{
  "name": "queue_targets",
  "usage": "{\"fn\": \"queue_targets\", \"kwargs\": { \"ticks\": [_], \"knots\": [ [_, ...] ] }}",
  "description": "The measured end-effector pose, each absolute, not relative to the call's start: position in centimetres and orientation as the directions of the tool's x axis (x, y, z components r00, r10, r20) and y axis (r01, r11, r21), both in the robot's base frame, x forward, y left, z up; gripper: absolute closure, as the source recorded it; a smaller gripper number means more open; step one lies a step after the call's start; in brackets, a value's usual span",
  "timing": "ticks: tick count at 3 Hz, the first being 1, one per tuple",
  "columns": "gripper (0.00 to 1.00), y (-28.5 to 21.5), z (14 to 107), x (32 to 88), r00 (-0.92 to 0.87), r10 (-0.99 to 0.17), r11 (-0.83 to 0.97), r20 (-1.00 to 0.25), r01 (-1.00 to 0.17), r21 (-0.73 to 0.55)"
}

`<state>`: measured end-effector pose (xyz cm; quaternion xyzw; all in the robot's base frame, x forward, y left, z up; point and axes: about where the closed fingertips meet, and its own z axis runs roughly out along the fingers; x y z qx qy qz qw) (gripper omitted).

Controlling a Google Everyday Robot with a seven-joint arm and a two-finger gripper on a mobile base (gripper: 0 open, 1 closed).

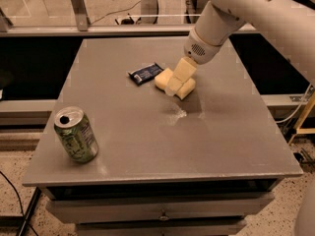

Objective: Move sponge near rxbar blueberry

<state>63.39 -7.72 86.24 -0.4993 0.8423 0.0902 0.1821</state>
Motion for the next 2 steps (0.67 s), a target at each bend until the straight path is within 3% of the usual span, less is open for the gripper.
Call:
{"fn": "queue_targets", "kwargs": {
  "ticks": [1, 2],
  "knots": [
    [0.0, -10.9, 87.2, 61.5, -0.428, -0.791, 0.487, -0.436, -0.873, -0.026],
    [0.0, -17.4, 90.0, 58.3, -0.415, -0.75, 0.521, -0.516, -0.851, -0.073]
  ]
}}
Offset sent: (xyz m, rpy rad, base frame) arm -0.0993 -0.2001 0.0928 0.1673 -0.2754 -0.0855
